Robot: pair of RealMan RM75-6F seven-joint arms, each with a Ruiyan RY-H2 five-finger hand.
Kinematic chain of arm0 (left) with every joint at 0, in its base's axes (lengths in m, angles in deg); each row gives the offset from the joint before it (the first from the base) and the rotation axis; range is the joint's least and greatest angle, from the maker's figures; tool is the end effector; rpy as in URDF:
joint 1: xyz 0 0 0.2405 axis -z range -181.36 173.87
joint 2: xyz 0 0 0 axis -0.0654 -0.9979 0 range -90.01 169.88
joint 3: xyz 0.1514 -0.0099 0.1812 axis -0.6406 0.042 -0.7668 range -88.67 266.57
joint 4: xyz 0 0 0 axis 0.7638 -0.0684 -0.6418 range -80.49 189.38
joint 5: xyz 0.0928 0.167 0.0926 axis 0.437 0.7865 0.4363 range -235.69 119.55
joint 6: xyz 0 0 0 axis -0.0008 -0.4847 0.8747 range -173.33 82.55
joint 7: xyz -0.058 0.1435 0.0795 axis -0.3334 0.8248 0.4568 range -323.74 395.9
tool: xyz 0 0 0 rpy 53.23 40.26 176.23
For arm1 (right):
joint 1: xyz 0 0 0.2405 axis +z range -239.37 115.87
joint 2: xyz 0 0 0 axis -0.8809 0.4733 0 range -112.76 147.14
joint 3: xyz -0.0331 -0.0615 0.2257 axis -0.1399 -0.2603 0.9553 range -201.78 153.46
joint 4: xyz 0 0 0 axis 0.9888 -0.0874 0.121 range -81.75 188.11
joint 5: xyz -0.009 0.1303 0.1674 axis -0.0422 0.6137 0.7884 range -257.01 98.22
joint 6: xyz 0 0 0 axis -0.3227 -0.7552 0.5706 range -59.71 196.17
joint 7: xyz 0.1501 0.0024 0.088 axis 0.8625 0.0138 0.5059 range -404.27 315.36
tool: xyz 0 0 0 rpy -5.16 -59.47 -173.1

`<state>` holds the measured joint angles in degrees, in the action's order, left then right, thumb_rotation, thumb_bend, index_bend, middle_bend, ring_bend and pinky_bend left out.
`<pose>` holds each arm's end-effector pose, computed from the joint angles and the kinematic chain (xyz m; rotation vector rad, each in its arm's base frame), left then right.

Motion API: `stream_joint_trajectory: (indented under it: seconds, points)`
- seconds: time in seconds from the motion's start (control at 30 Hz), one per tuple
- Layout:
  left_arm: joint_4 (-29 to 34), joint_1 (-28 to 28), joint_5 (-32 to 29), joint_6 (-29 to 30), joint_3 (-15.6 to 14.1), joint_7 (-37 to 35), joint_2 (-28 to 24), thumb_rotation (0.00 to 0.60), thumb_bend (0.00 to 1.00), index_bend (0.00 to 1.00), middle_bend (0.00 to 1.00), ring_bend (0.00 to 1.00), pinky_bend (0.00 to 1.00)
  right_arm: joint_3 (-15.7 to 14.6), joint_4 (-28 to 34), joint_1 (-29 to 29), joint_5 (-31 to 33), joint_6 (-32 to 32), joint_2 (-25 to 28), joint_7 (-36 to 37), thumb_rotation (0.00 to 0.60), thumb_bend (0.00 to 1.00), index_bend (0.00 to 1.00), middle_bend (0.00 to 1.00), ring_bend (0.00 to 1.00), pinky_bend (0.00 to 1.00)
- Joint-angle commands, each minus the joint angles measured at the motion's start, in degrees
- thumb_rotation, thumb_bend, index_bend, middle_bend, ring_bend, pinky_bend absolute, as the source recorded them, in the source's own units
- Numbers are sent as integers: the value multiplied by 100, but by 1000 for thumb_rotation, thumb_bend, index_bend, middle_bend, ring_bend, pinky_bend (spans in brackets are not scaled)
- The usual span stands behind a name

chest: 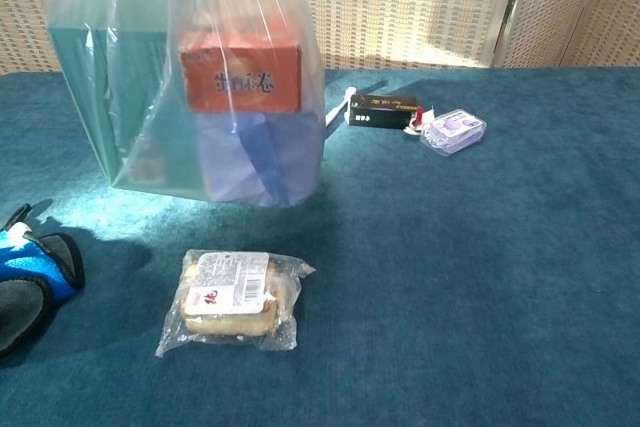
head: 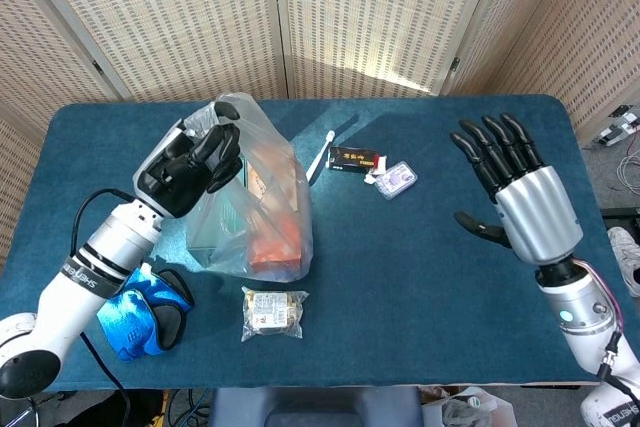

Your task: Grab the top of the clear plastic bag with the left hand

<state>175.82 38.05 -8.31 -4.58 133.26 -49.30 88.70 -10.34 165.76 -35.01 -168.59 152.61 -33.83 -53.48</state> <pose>0.0418 0.3570 0.1865 0.5711 2.1262 1.6662 -0.0987 -0.2948 0.2067 1.5729 -0.4366 1.3501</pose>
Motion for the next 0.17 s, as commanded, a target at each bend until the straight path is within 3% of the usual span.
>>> stream_joint_trajectory:
  seconds: [0.03,0.17]
  points:
    - [12,-61,-100,-20,145,38,-58,600,494,433,714,790,920,-45,-15,-102,-62,86,-4,40,600,0,0,53,0,50]
    - [59,-141,-177,-106,297,88,-121,600,494,428,710,787,920,-75,-54,-221,-113,169,-12,95,600,0,0,53,0,50]
